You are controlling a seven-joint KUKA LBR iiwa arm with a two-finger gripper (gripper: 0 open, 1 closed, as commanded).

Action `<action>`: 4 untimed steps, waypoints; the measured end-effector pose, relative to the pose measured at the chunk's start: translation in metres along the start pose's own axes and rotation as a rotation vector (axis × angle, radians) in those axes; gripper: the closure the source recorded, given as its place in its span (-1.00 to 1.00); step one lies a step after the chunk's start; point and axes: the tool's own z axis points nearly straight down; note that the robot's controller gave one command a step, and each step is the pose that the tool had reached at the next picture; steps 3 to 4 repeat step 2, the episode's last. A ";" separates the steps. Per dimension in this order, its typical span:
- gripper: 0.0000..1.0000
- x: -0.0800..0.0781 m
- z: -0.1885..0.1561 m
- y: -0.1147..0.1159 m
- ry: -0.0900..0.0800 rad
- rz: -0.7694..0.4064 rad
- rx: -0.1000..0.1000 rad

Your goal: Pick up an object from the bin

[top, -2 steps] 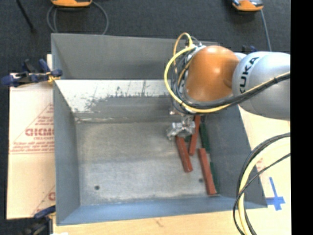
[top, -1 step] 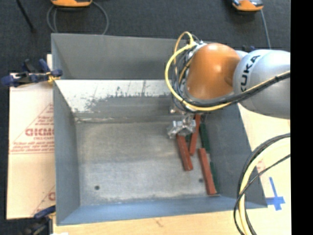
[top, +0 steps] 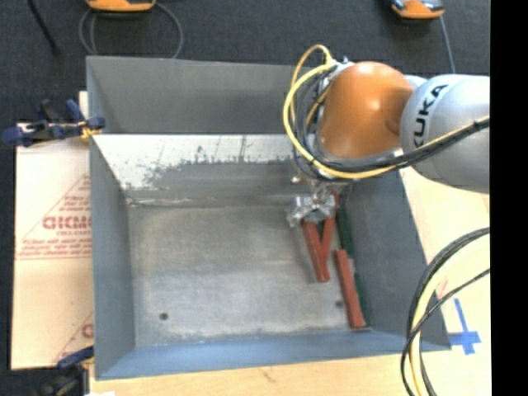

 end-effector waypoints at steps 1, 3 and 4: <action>1.00 0.001 -0.033 -0.002 0.001 0.008 0.000; 1.00 0.002 -0.069 -0.004 0.001 0.018 0.000; 1.00 0.002 -0.069 -0.004 0.001 0.018 0.000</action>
Offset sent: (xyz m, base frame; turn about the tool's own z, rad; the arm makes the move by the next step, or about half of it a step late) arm -0.0002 -0.0001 0.0299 0.0000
